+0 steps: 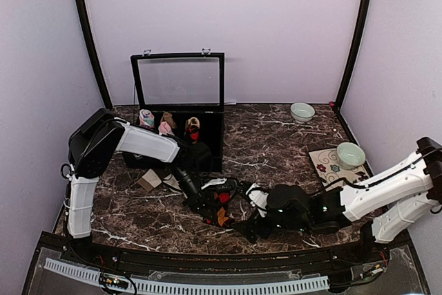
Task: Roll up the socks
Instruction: Roll the sock at the center of the board.
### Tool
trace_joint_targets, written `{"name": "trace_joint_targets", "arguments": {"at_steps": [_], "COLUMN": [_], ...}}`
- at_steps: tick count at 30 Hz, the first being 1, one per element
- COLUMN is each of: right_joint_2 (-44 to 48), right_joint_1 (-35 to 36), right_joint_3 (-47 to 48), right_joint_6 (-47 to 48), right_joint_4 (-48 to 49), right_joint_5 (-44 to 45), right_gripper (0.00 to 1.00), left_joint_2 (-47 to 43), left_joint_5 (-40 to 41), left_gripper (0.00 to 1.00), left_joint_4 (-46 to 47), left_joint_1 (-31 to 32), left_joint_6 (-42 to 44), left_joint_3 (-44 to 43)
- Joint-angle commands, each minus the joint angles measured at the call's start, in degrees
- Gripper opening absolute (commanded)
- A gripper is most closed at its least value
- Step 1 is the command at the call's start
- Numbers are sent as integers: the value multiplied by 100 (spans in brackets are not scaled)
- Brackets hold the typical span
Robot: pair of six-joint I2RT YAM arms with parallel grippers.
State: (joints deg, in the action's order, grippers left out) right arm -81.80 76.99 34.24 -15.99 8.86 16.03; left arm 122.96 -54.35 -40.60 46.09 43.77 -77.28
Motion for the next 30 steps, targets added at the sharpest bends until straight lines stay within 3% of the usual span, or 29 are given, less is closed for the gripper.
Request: {"name": "trace_joint_targets", "arguments": {"at_steps": [1, 3, 5, 7, 9, 10, 13, 14, 18, 24, 27, 30], "right_joint_2": [1054, 1558, 2102, 2587, 2702, 2626, 1978, 1734, 1197, 439, 68, -335], "right_joint_1": [40, 35, 43, 15, -132, -194, -257, -256, -83, 285, 308, 302], "right_joint_3": [-947, -1253, -1325, -1653, -2005, -1922, -1132, -968, -876, -1044, -1151, -973], "right_joint_6": [-274, -92, -200, -313, -318, -494, -2069, -1929, -967, 519, 877, 1093], "right_joint_4": [937, 1135, 878, 1220, 1556, 1287, -699, -872, 32, 2248, 3093, 3278], "right_joint_5": [804, 1132, 2166, 2862, 2833, 3025, 4226, 4111, 2874, 804, -112, -699], "right_gripper": [99, 99, 99, 99, 99, 99, 99, 100, 99, 99, 94, 84], "left_joint_2": [173, 120, 90, 80, 79, 73, 10, -22, -97, -202, -202, -202], "left_joint_5": [894, 985, 997, 966, 987, 1024, 1119, 1132, 1146, 1146, 1146, 1146], "left_gripper": [3, 3, 3, 3, 3, 3, 2, 2, 2, 1, 1, 1], "left_joint_4": [-304, -251, -221, -213, -203, -191, -105, -73, -31, 80, 110, 110], "left_joint_1": [15, 15, 15, 15, 15, 15, 15, 15, 15, 15, 15, 15], "left_joint_6": [-35, -35, -44, -58, -62, -67, -91, -106, -132, -127, -133, -136], "left_joint_3": [143, 177, 203, 209, 202, 192, 233, 253, 239, 441, 459, 448]}}
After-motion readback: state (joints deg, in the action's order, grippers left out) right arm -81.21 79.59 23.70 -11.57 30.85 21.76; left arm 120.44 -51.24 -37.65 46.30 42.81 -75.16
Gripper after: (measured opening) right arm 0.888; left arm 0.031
